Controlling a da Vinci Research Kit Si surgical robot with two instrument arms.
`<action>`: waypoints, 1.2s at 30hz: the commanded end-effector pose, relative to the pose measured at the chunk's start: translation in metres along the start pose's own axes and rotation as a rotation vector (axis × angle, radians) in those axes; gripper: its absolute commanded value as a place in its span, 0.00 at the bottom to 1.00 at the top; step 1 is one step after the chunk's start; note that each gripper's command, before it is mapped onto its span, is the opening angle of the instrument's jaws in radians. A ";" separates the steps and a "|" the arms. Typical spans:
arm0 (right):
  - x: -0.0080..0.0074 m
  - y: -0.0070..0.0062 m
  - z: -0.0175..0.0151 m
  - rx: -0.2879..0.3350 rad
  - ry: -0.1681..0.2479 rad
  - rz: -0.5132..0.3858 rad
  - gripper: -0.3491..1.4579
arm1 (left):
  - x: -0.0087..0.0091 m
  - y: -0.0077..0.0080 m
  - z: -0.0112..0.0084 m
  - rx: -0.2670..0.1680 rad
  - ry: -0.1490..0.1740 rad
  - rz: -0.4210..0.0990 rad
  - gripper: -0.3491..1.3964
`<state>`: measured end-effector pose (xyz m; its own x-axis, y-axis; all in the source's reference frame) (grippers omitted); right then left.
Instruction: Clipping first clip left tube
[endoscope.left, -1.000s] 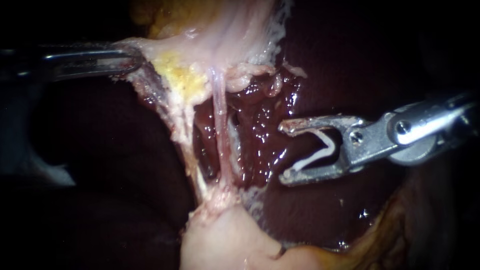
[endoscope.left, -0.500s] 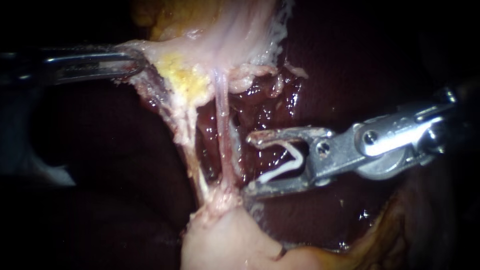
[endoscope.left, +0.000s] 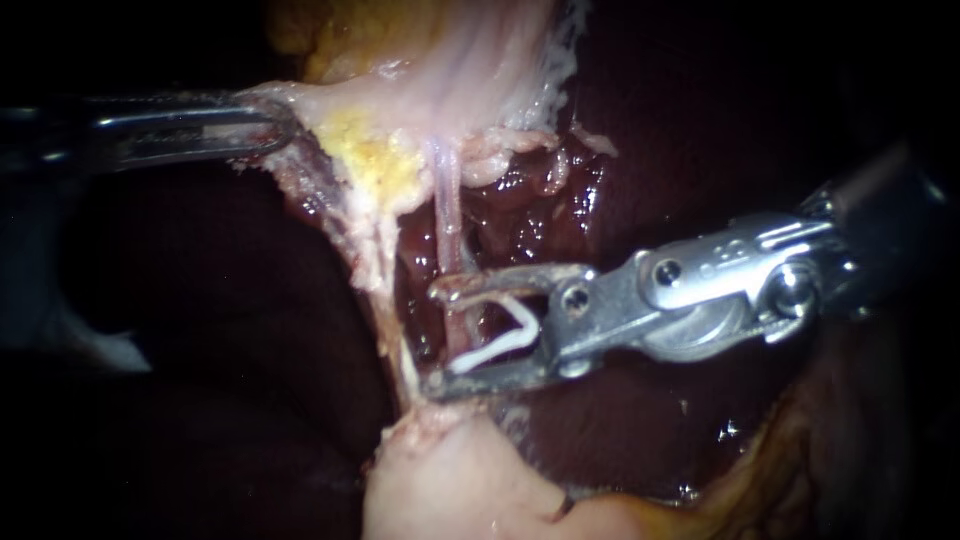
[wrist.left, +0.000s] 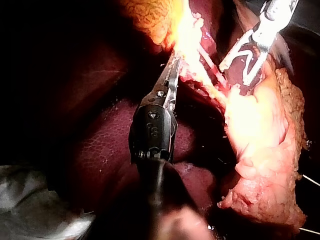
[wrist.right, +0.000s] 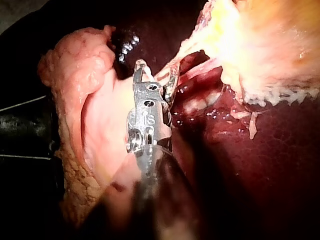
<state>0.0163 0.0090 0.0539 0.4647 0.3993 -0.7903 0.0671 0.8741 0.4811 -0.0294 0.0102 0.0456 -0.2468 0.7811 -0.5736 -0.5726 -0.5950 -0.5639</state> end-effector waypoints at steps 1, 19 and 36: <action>-0.0002 0.0000 0.0003 0.003 -0.001 0.001 0.42 | 0.0000 0.0000 -0.0001 0.001 0.000 0.000 0.00; -0.0054 0.0026 0.0040 0.032 -0.008 0.044 0.42 | 0.0001 0.0004 -0.0001 -0.003 -0.001 -0.001 0.00; -0.0052 0.0038 0.0052 0.090 0.027 0.045 0.42 | 0.0001 0.0006 -0.0001 -0.002 -0.001 -0.001 0.00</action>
<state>0.0188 0.0088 0.0619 0.4418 0.4447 -0.7791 0.1320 0.8268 0.5468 -0.0297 0.0099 0.0452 -0.2465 0.7820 -0.5724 -0.5713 -0.5943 -0.5660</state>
